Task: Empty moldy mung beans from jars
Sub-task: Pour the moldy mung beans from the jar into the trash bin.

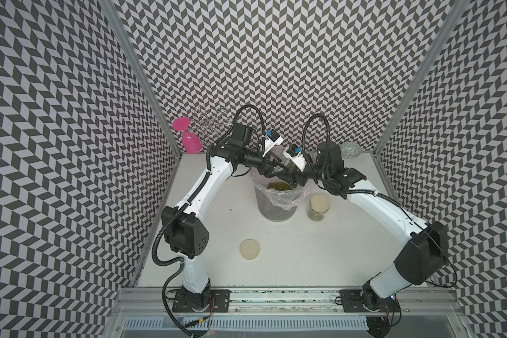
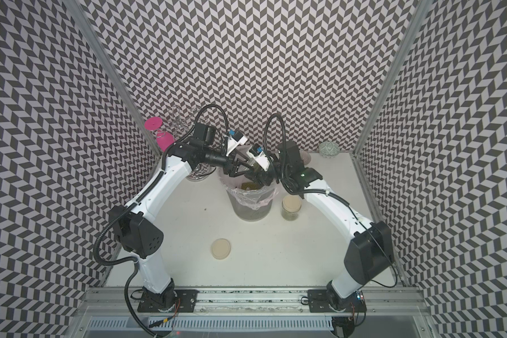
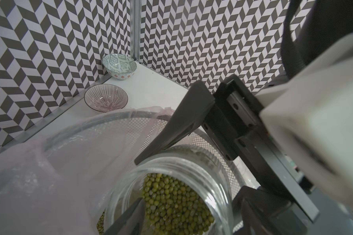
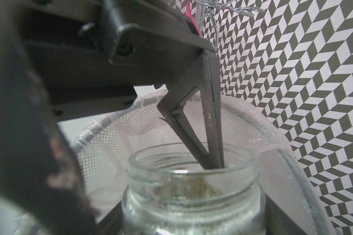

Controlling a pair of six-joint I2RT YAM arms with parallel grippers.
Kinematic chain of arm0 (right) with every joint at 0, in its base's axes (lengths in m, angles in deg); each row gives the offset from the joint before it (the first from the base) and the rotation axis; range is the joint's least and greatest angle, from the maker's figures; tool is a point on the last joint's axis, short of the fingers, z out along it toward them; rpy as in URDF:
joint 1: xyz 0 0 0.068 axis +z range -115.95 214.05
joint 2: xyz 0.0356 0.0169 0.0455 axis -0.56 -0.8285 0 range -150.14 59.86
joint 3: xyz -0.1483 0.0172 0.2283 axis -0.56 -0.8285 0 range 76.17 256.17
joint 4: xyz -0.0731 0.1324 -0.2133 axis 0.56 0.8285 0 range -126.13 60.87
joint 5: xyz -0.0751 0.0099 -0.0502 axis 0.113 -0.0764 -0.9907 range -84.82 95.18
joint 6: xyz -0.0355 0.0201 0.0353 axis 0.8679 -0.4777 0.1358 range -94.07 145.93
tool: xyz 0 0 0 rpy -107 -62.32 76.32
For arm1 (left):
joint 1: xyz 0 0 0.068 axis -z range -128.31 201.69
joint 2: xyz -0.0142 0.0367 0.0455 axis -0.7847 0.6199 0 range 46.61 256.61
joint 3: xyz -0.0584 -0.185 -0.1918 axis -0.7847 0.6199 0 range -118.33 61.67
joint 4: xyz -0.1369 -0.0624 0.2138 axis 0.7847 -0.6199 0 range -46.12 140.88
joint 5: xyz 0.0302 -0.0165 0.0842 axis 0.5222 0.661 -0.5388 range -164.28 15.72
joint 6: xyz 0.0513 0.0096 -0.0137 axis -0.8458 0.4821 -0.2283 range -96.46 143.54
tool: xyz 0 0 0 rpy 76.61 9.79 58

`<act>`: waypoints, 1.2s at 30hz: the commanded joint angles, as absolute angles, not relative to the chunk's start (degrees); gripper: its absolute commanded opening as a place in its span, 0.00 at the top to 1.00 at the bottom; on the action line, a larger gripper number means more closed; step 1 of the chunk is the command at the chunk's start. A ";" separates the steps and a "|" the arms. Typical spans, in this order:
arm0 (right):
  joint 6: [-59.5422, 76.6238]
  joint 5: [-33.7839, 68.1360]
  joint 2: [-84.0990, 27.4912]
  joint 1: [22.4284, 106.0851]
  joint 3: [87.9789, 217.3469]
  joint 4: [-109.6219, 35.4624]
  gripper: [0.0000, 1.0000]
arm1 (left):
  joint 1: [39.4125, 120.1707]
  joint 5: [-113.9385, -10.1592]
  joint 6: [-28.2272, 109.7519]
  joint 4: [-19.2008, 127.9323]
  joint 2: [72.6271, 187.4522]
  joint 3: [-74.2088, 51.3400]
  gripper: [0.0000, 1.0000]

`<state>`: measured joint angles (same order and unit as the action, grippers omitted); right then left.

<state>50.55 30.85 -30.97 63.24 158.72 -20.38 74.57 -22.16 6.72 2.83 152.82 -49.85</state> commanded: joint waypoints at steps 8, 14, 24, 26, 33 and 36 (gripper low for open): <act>55.76 19.95 -23.17 65.64 153.77 -35.70 0.59 | 75.11 -24.39 7.94 3.26 152.52 -47.93 0.37; 57.85 17.34 -20.37 66.40 149.52 -41.59 0.59 | 75.09 -26.58 9.63 3.16 152.77 -47.35 0.45; 60.53 14.35 -19.21 68.50 147.04 -46.86 0.59 | 75.20 -24.89 11.48 3.84 152.78 -47.05 0.57; 60.53 14.50 -18.96 68.78 146.80 -47.50 0.59 | 75.25 -24.39 11.76 3.99 152.97 -47.04 0.52; 60.88 14.29 -18.80 69.74 146.66 -48.70 0.60 | 76.34 -22.75 11.07 3.36 153.91 -47.20 0.39; 60.93 14.23 -18.85 69.92 146.57 -48.90 0.60 | 76.40 -22.17 10.71 3.14 154.05 -47.20 0.44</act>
<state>60.47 12.14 -23.73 68.60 145.32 -36.27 75.83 -21.48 11.49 5.19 152.69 -48.00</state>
